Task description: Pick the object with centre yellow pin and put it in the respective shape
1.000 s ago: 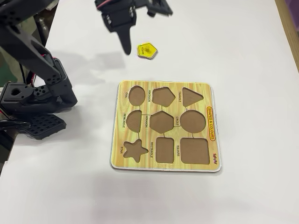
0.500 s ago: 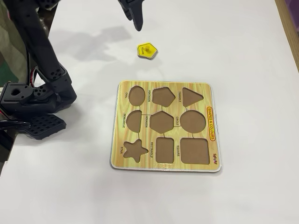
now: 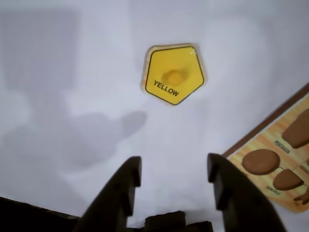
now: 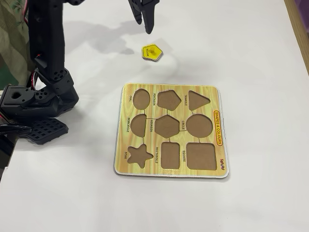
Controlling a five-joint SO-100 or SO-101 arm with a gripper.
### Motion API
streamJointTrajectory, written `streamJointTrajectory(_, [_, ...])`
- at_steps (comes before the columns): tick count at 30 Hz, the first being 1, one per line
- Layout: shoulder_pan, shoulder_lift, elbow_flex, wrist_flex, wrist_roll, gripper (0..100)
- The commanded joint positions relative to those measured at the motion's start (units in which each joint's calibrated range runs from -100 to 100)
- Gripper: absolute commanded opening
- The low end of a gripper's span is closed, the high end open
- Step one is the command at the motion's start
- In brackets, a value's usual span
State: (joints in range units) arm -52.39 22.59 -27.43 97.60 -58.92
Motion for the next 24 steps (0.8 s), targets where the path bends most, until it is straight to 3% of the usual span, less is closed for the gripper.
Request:
streamJointTrajectory(1, [-0.25,2.34,-6.38,0.32,-0.23,16])
streamJointTrajectory(7, [0.14,8.70,-11.06,0.15,-0.23,16])
streamJointTrajectory(15, [0.53,13.22,-10.43,-8.40,0.34,16])
streamJointTrajectory(24, [0.92,17.07,-10.43,-8.40,0.24,16])
